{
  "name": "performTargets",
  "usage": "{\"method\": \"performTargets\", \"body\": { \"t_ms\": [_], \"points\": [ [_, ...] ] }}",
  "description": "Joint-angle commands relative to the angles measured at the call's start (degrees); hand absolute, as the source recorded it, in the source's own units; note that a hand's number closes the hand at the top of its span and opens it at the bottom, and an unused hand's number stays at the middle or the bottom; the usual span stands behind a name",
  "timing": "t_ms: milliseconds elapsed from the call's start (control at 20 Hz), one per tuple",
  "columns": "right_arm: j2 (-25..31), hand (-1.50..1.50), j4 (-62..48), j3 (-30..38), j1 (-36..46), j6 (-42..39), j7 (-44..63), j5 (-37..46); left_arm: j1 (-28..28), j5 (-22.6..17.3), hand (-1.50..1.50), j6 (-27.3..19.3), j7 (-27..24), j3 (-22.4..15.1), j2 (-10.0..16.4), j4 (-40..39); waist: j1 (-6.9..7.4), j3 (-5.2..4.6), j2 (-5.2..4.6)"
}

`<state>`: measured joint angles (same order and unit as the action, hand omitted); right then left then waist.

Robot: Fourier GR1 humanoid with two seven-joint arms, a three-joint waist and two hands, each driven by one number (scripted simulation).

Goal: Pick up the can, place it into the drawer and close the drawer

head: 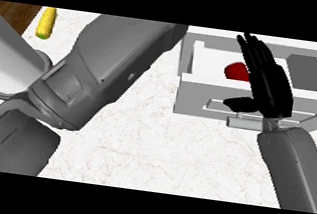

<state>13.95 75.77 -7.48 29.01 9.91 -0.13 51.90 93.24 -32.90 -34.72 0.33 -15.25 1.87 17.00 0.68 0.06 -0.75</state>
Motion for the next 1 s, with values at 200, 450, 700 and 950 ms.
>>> {"method": "performTargets", "body": {
  "t_ms": [200,450,700,950],
  "points": [
    [-4.7,-1.5,-21.4,2.0,10.1,12.7,-1.6,7.0,-1.3,1.8,-1.5,1.2,3.4,-0.1,5.2,3.2,1.37,-0.02,0.35],
    [-5.6,-1.5,-32.7,5.3,16.4,22.3,-3.0,9.0,-5.6,2.2,-1.5,1.7,3.3,-0.3,5.1,6.6,2.41,-0.01,0.26],
    [-5.4,-1.5,-41.8,7.8,24.8,26.4,-1.8,10.6,-7.6,3.2,-1.5,1.6,6.5,-1.2,6.5,10.1,3.25,-0.02,0.18],
    [-2.4,-1.5,-47.6,10.5,31.2,25.8,-3.8,9.2,-11.6,3.3,-1.5,6.2,8.7,-1.6,12.8,15.4,4.47,-0.06,0.28]
  ]
}}
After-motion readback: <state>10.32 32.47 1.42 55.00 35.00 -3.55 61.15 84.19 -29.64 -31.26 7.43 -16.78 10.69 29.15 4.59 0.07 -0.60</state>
